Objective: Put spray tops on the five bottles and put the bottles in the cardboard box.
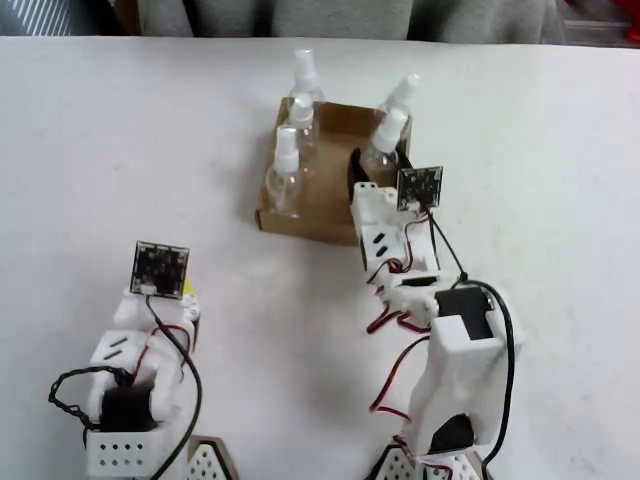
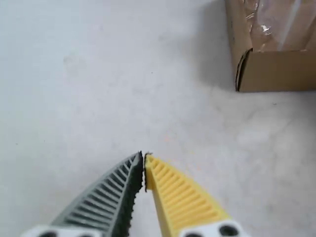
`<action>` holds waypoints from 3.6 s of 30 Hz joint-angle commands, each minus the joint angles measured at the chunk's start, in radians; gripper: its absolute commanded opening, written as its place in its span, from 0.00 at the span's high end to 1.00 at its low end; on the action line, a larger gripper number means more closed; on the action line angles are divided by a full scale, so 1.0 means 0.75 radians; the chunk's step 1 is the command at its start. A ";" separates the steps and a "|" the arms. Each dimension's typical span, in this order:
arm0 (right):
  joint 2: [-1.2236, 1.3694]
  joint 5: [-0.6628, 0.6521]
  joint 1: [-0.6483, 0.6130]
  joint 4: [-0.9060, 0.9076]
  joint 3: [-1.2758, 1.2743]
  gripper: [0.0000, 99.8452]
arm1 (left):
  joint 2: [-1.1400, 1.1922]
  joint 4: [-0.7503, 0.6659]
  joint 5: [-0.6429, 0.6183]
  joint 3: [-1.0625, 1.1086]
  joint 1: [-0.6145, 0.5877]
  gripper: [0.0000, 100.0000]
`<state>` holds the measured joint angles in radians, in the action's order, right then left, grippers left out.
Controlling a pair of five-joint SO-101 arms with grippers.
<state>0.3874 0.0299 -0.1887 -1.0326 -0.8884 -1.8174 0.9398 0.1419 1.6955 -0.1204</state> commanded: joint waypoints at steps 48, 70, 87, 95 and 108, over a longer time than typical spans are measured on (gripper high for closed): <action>-0.204 0.010 0.001 0.150 -0.104 0.68 | -0.017 0.004 0.006 -0.004 0.015 0.98; -0.453 0.104 0.013 0.345 -0.158 0.65 | -0.017 0.004 0.008 -0.004 0.011 0.98; -0.519 0.135 0.042 0.498 -0.149 0.60 | -0.017 0.004 0.008 -0.004 0.011 0.98; -0.555 0.149 0.079 0.619 -0.100 0.60 | -0.017 0.004 0.012 -0.004 0.011 0.98; -0.922 0.378 0.085 1.329 0.020 0.60 | -0.017 0.004 0.012 -0.004 0.011 0.98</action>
<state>-0.2125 0.2662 -0.1289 -0.1366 -0.9329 -1.8174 0.9413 0.1435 1.6955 -0.1204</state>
